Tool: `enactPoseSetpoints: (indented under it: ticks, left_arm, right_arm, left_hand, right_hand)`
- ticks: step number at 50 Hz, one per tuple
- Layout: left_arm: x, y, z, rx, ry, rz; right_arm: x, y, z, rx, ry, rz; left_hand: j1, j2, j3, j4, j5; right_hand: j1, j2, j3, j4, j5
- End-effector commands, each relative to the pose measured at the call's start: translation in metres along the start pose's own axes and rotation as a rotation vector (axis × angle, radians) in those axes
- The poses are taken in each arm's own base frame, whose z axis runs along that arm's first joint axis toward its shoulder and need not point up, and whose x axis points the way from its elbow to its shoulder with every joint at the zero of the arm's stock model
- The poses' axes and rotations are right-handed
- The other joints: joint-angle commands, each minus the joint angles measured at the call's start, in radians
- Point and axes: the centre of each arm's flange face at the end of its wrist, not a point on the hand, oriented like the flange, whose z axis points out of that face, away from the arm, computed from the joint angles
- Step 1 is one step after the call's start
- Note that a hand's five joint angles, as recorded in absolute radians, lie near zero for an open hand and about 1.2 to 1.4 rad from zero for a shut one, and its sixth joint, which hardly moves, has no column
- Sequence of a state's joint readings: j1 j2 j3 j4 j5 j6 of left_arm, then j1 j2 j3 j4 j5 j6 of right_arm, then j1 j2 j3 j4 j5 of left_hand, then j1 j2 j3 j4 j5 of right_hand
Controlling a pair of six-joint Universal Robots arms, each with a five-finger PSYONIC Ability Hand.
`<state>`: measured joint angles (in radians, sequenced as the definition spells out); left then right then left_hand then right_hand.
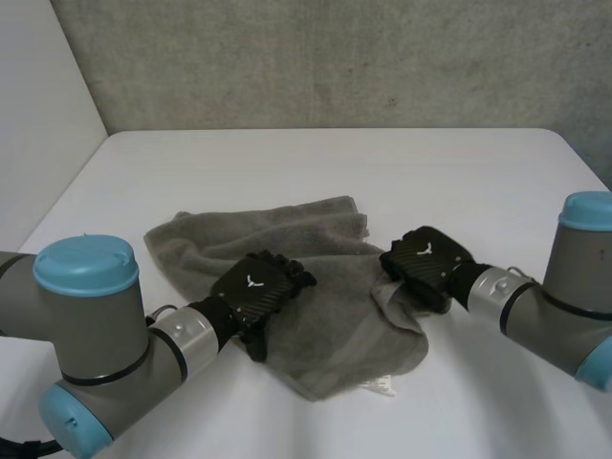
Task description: Fold the towel.
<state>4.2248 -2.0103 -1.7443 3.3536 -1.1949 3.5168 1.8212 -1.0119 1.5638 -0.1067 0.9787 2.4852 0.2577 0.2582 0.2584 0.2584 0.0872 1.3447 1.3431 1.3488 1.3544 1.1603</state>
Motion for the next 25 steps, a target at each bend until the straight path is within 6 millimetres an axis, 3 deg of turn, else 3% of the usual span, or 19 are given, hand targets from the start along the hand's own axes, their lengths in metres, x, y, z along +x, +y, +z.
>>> enactPoseSetpoints:
  ticks: [1, 5, 10, 13, 17, 25]
  left_arm:
    - [-0.006, -0.008, 0.001, 0.031, -0.011, 0.015]
    - [-0.012, -0.01, 0.002, 0.04, -0.028, 0.017]
    - [-0.031, -0.01, 0.005, 0.043, -0.072, 0.011]
    - [-0.035, -0.01, 0.006, 0.044, -0.082, 0.017]
    - [-0.061, -0.005, 0.007, 0.026, -0.144, 0.079]
    - [-0.094, 0.007, 0.008, -0.009, -0.217, 0.136]
  right_arm:
    - [0.034, 0.001, -0.006, 0.003, 0.077, 0.004]
    - [0.05, 0.002, -0.009, 0.014, 0.102, -0.009]
    - [0.089, 0.012, -0.02, 0.007, 0.163, -0.035]
    - [0.097, 0.014, -0.023, 0.0, 0.176, -0.039]
    - [0.133, 0.021, -0.034, -0.019, 0.246, -0.053]
    - [0.159, 0.031, -0.043, -0.032, 0.308, -0.055]
  left_hand:
    - [0.135, 0.134, 0.134, 0.134, 0.131]
    - [0.135, 0.134, 0.134, 0.134, 0.131]
    - [0.126, 0.126, 0.125, 0.125, 0.122]
    - [0.117, 0.117, 0.117, 0.117, 0.113]
    - [0.088, 0.087, 0.087, 0.087, 0.084]
    - [0.091, 0.09, 0.09, 0.09, 0.087]
  right_hand:
    - [0.052, 0.053, 0.047, 0.042, 0.061]
    - [0.052, 0.053, 0.047, 0.042, 0.061]
    - [0.052, 0.053, 0.047, 0.042, 0.061]
    - [0.052, 0.053, 0.047, 0.042, 0.061]
    - [0.052, 0.053, 0.047, 0.042, 0.061]
    - [0.052, 0.053, 0.047, 0.042, 0.061]
